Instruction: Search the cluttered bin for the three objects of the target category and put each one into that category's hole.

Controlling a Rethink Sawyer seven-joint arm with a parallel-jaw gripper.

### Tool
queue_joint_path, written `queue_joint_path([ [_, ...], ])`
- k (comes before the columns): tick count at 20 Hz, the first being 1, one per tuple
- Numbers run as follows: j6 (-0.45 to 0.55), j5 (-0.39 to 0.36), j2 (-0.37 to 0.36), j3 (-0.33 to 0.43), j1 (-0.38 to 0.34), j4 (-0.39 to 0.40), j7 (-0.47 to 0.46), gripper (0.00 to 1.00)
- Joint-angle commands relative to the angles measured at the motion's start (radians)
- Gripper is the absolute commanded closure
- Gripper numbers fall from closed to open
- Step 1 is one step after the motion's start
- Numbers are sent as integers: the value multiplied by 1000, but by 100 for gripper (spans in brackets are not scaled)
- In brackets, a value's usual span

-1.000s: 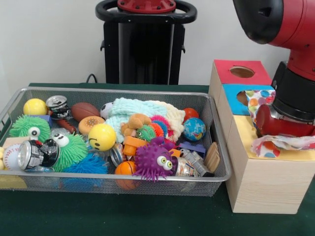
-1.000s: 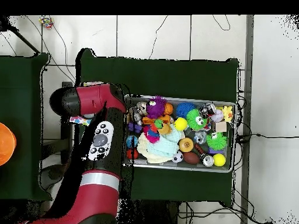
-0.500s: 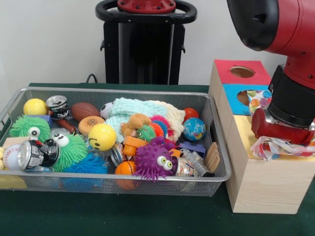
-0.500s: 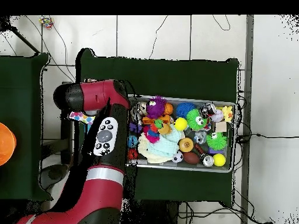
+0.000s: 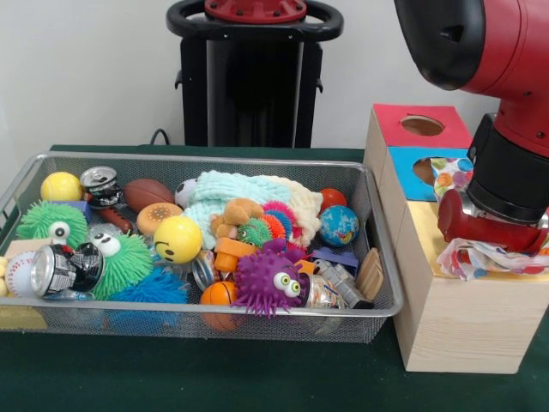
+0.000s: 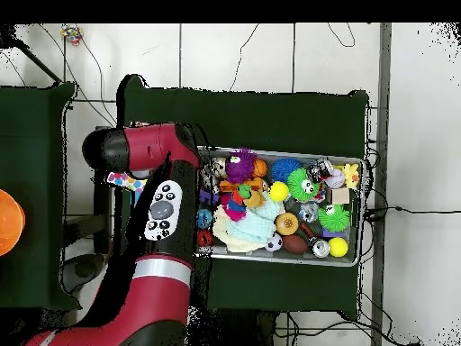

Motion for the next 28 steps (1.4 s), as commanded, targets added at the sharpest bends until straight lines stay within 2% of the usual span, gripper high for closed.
queue_joint_path([
  [1,-222,-28,259,126,-78,3,119,0],
  [8,-191,-40,240,124,-82,4,89,0],
  [19,-150,-42,127,117,-71,89,72,0],
  [28,-59,-37,-35,83,-32,170,74,0],
])
